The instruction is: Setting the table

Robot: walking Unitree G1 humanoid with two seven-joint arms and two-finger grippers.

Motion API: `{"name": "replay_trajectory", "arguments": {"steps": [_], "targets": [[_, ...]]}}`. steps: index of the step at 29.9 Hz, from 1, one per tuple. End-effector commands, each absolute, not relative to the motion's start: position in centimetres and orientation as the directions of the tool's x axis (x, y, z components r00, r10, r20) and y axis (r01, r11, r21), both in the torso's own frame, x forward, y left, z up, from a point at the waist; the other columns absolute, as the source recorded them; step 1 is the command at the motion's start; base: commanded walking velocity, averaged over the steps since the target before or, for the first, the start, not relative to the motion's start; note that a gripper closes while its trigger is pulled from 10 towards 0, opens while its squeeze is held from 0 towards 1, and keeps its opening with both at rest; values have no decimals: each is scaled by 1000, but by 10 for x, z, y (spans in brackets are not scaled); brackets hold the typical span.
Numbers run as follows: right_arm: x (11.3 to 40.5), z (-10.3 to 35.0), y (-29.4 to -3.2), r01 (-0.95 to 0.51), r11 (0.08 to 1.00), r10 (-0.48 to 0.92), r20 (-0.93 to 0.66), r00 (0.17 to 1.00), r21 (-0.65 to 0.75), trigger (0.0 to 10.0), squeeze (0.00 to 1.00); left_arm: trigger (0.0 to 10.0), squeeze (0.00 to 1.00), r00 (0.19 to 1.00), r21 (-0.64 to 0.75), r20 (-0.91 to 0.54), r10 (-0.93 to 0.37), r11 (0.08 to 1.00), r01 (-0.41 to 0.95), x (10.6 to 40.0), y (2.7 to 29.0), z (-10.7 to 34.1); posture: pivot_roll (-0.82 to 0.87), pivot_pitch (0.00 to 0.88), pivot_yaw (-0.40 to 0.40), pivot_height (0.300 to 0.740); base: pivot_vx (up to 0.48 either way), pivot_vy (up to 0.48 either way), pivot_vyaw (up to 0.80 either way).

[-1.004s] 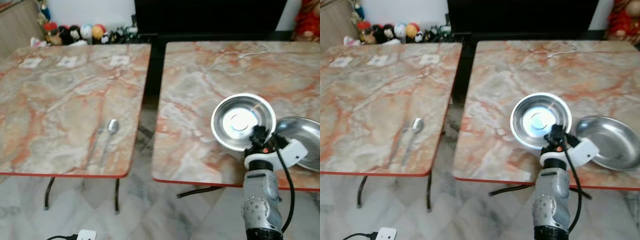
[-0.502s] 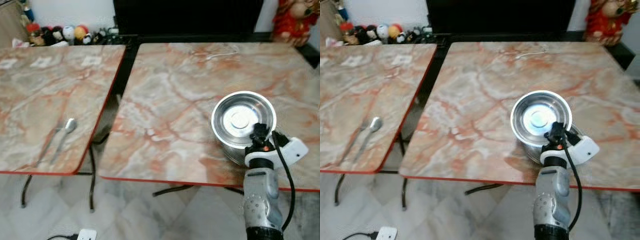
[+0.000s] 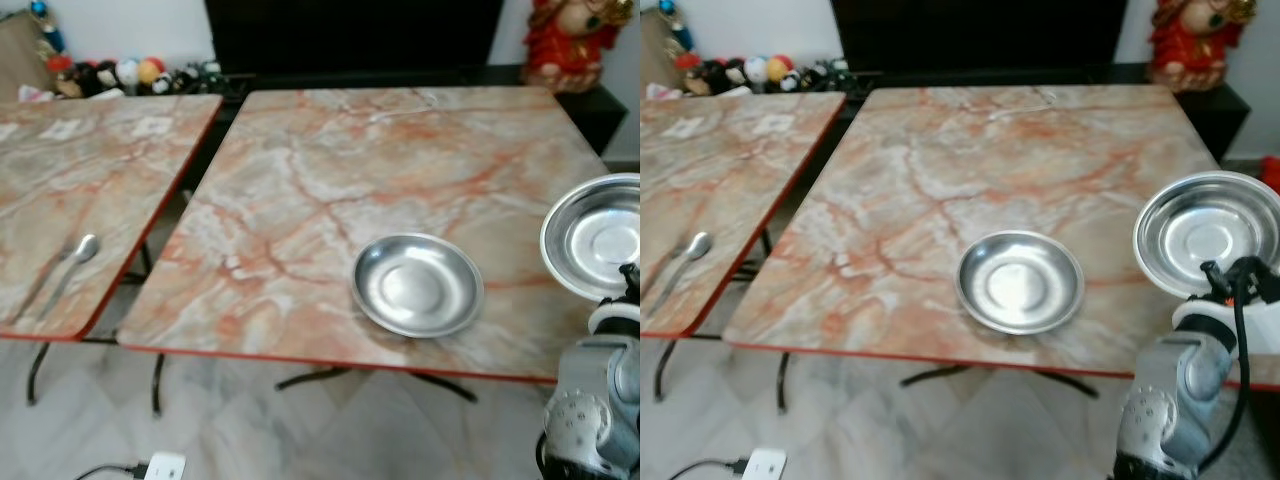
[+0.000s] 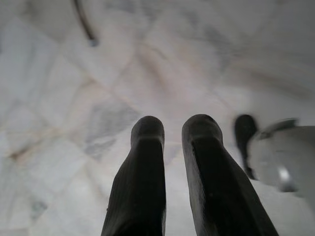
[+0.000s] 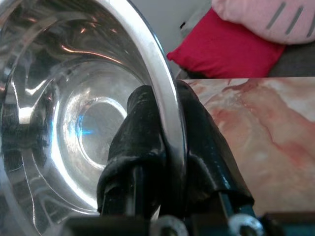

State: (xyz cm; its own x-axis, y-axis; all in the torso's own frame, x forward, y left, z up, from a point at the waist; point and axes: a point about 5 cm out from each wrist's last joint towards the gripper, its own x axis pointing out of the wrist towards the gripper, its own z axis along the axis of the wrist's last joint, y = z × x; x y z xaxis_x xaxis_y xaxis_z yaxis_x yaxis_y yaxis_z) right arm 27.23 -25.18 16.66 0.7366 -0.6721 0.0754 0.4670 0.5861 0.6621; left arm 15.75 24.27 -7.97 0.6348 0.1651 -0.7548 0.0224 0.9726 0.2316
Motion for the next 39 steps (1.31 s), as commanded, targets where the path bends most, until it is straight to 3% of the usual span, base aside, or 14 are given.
{"name": "replay_trajectory", "arguments": {"steps": [1, 6, 19, 27, 31, 39], "targets": [[279, 169, -239, 428, 616, -624, 78, 778, 661, 10000, 0, 10000, 0, 615, 241, -768, 177, 970, 22, 149, 248, -82, -122, 65, 47, 740, 0, 0, 0], [279, 158, -230, 457, 616, -597, 3, 802, 642, 10000, 0, 10000, 0, 606, 233, -773, 188, 972, -4, 147, 246, -83, -111, 64, 41, 740, 0, 0, 0], [285, 158, -221, 426, 637, -552, -6, 834, 642, 10000, 0, 10000, 0, 608, 233, -772, 186, 973, -2, 150, 242, -84, -109, 61, 38, 740, 0, 469, 0], [293, 162, -218, 431, 639, -552, -11, 834, 638, 10000, 0, 10000, 0, 606, 237, -773, 187, 971, 3, 148, 245, -84, -107, 66, 42, 740, 0, 0, 0], [297, 157, -220, 507, 635, -566, -96, 819, 582, 10000, 0, 10000, 0, 594, 243, -780, 197, 970, -2, 143, 252, -83, -112, 66, 45, 740, 0, 0, 0], [316, 149, -211, 515, 648, -473, -234, 849, 561, 10000, 0, 10000, 0, 591, 245, -781, 200, 970, -5, 142, 258, -82, -112, 68, 51, 740, 0, 0, 0]]}}
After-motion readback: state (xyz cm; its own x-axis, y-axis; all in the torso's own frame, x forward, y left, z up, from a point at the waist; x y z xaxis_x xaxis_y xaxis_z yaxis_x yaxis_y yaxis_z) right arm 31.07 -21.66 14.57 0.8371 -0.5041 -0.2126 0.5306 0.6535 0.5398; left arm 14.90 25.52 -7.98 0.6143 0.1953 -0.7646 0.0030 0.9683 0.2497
